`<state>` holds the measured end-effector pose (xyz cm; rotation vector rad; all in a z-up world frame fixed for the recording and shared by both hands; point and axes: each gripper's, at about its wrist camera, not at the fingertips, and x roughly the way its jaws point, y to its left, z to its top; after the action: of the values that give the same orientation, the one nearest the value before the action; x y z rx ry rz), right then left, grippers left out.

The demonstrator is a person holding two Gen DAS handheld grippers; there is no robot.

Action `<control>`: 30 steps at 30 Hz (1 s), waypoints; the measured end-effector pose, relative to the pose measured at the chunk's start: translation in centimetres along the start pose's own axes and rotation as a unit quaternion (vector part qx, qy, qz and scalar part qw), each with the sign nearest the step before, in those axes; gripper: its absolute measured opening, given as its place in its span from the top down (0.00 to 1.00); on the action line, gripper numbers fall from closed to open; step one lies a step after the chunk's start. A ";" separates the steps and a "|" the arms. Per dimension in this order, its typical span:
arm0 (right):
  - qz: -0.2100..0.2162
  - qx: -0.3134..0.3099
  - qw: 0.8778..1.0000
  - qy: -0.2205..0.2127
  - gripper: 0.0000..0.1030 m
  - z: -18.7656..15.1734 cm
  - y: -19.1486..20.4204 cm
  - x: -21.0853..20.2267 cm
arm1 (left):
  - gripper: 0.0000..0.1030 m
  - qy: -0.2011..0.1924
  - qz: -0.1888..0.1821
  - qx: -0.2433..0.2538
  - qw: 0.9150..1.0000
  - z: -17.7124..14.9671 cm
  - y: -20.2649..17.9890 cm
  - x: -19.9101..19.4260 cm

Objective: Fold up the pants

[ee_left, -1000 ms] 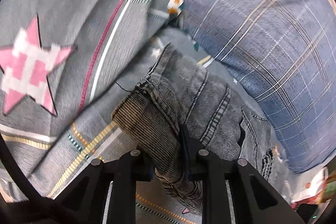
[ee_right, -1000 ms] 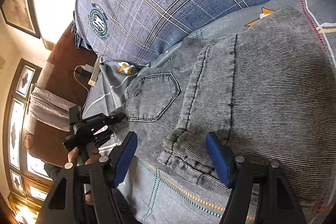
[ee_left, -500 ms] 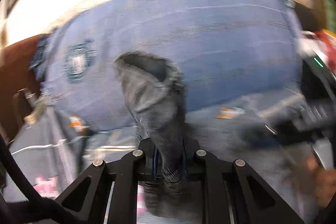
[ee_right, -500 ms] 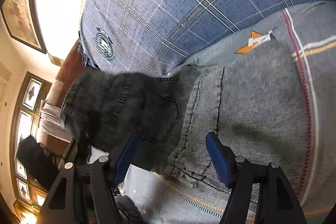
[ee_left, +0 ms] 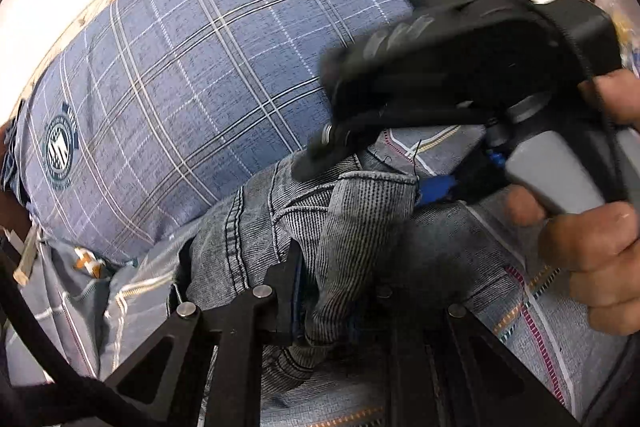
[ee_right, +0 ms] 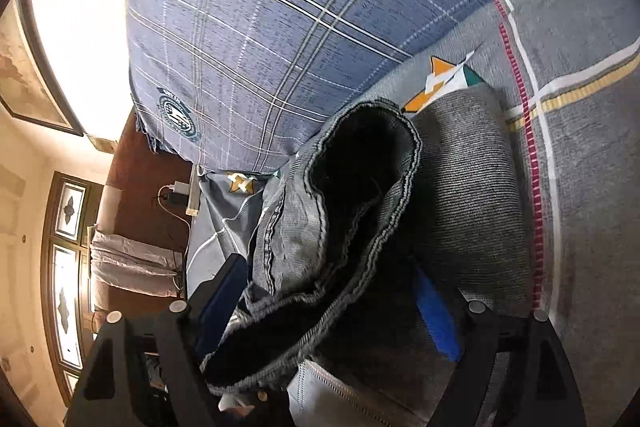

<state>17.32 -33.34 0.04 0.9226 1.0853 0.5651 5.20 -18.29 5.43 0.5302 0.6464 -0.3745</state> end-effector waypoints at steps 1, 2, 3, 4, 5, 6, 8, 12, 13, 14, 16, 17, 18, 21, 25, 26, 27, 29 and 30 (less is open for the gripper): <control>-0.011 -0.007 1.000 0.000 0.53 0.0 0.2 0.1 | 0.83 0.001 -0.003 0.004 1.000 0.3 -0.2 0.0; -0.028 -0.017 0.999 -0.003 0.70 0.0 0.6 0.2 | 0.83 0.003 -0.014 0.000 1.000 0.9 -0.1 0.1; -0.032 -0.025 0.999 -0.004 0.80 0.0 1.0 0.0 | 0.83 -0.001 -0.029 -0.013 0.999 1.5 0.5 -0.2; -0.032 -0.035 0.999 -0.012 0.84 0.1 1.3 -0.7 | 0.83 -0.004 -0.049 -0.025 0.998 2.0 1.1 -0.5; -0.043 -0.050 0.997 -0.030 0.84 0.0 2.1 -1.7 | 0.83 -0.003 -0.064 -0.026 0.998 2.4 1.3 -0.5; -0.049 -0.060 0.996 -0.040 0.86 0.0 2.7 -2.3 | 0.83 -0.003 -0.073 -0.018 0.997 2.9 0.9 -0.6; -0.075 -0.076 0.992 -0.064 0.87 -0.2 3.7 -3.7 | 0.82 0.000 -0.076 0.004 0.997 3.1 -0.2 0.0; -0.144 -0.053 0.986 -0.056 0.87 0.2 1.7 -3.2 | 0.80 0.062 -0.106 0.042 0.992 0.8 -2.7 4.3; -0.159 -0.032 0.986 -0.037 0.87 0.3 0.4 -2.2 | 0.78 0.078 -0.116 0.042 0.989 0.3 -2.9 4.9; -0.174 -0.009 0.985 -0.008 0.87 0.4 -1.3 -0.9 | 0.76 0.081 -0.132 0.041 0.987 -0.2 -2.8 4.9; -0.161 0.018 0.987 0.005 0.84 0.3 -2.7 -0.5 | 0.52 0.060 -0.175 0.036 0.982 -0.6 -1.9 3.4; -0.141 0.034 0.989 0.000 0.84 0.3 -3.1 -1.0 | 0.46 0.056 -0.214 0.024 0.975 -0.7 -0.9 2.4; -0.123 0.040 0.992 -0.005 0.84 0.4 -3.0 -1.6 | 0.40 0.046 -0.251 0.003 0.967 -0.8 0.5 1.3; -0.124 0.029 0.991 -0.033 0.51 0.4 -2.4 -2.9 | 0.36 0.015 -0.265 -0.042 0.963 -0.5 4.4 -1.2; -0.141 0.007 0.988 -0.066 0.42 0.0 -1.5 -3.7 | 0.35 0.014 -0.216 -0.113 0.970 -0.9 9.9 -0.9; -0.149 -0.007 0.986 -0.078 0.42 -0.4 -0.9 -4.3 | 0.35 0.029 -0.192 -0.136 0.972 -1.4 11.0 -0.2; -0.152 -0.025 0.984 -0.092 0.42 -0.7 0.1 -4.8 | 0.35 0.046 -0.165 -0.163 0.972 -2.0 12.4 0.9; -0.127 -0.065 0.985 -0.098 0.42 -1.6 2.1 -5.2 | 0.35 0.070 -0.135 -0.213 0.965 -3.2 13.9 2.2; -0.123 -0.071 0.985 -0.097 0.42 -2.0 2.5 -5.2 | 0.35 0.079 -0.138 -0.228 0.961 -3.6 14.4 2.8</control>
<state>13.54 -35.36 4.37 0.6906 0.9528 0.3371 12.55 -5.14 6.22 0.0271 0.9352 -0.4309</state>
